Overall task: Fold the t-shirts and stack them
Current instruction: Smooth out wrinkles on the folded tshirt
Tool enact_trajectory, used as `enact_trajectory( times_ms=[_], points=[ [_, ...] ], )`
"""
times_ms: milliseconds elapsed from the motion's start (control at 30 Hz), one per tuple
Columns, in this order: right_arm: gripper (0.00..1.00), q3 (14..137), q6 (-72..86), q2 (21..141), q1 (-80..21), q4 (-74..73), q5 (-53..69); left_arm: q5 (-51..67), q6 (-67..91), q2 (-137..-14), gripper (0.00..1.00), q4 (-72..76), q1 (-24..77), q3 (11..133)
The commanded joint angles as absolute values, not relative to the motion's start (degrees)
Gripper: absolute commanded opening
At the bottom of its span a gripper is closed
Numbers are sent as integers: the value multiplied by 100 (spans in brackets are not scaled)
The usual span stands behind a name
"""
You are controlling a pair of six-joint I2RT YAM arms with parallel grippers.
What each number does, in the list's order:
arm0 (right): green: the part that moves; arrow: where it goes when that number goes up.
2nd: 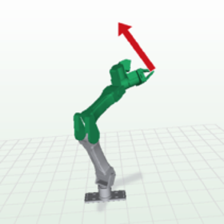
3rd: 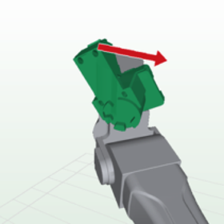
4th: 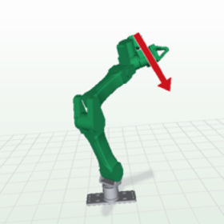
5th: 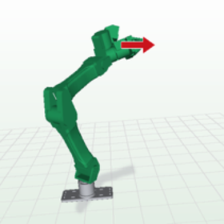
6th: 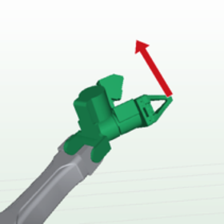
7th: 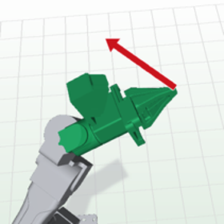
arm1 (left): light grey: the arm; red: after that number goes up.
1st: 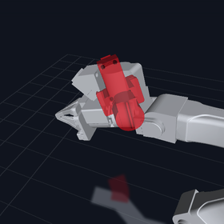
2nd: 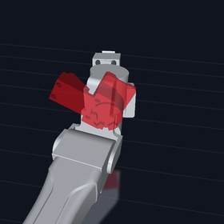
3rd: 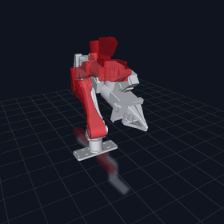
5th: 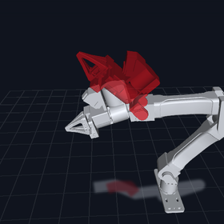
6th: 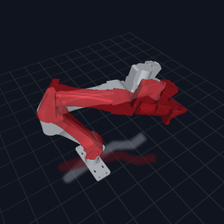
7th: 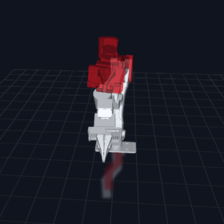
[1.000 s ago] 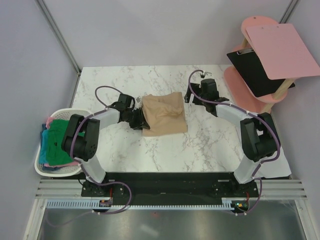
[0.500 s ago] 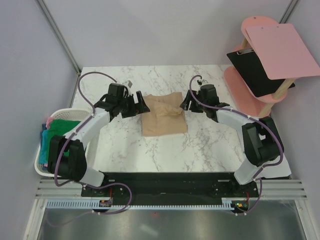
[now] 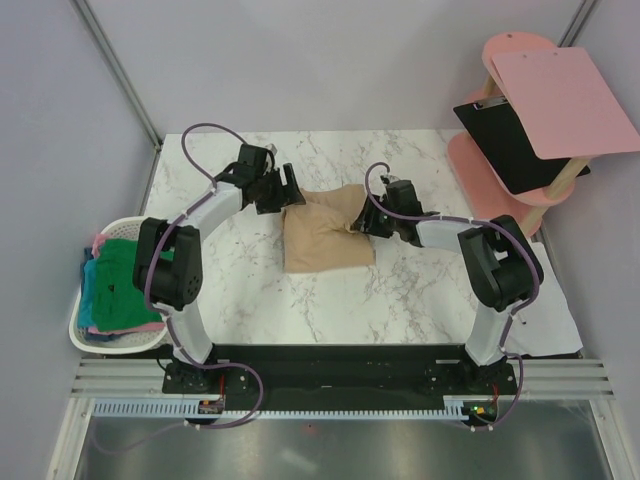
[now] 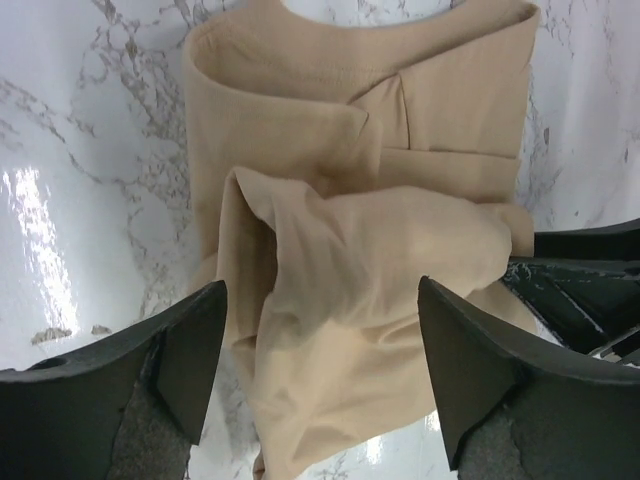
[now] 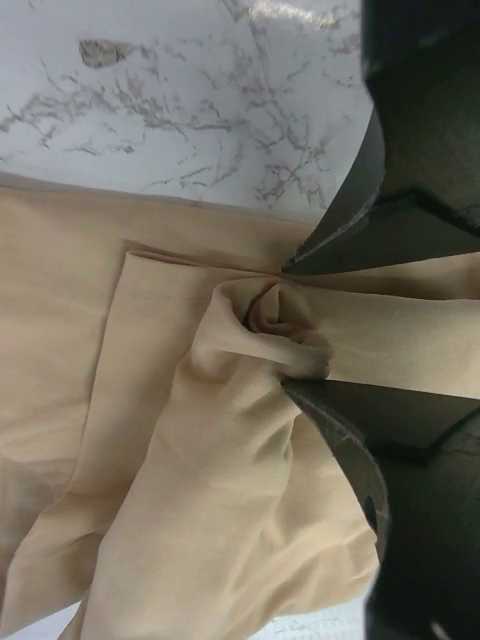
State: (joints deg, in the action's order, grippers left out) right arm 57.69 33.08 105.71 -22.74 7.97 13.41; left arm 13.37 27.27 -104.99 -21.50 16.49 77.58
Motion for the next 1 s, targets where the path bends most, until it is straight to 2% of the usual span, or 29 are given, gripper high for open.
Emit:
enact_trajectory(
  times_ms=[0, 33, 67, 100, 133, 200, 233, 367, 500, 600, 967],
  points=[
    [50, 6012, 3498, 10749, -2355, 1213, 1468, 1309, 2470, -10845, 79, -2162, 1644, 8226],
    [47, 5994, 3507, 10723, -2373, 1248, 1459, 1344, 2452, -10907, 76, -2162, 1644, 8296],
    [44, 5985, 3533, 10705, -2382, 1292, 1442, 1414, 2452, -10951, 61, -2171, 1652, 8323],
    [40, 5977, 3524, 10679, -2382, 1309, 1424, 1450, 2435, -11038, 52, -2162, 1652, 8384],
    [36, 5950, 3516, 10609, -2382, 1336, 1406, 1485, 2426, -11056, 34, -2171, 1652, 8393],
    [28, 5941, 3472, 10486, -2391, 1336, 1362, 1564, 2443, -11031, 11, -2171, 1652, 8368],
    [28, 5941, 3446, 10442, -2382, 1310, 1345, 1564, 2461, -10995, 2, -2162, 1644, 8341],
    [31, 6020, 3349, 10301, -2382, 1160, 1266, 1424, 2443, -10776, 2, -2144, 1644, 8200],
    [41, 6082, 3331, 10231, -2391, 1107, 1274, 1424, 2391, -10758, 2, -2145, 1652, 8200],
    [44, 6082, 3340, 10213, -2391, 1125, 1292, 1485, 2408, -10819, 2, -2153, 1644, 8235],
    [44, 6152, 3349, 10143, -2417, 1107, 1239, 1529, 2382, -10916, 2, -2145, 1644, 8253]
  ],
)
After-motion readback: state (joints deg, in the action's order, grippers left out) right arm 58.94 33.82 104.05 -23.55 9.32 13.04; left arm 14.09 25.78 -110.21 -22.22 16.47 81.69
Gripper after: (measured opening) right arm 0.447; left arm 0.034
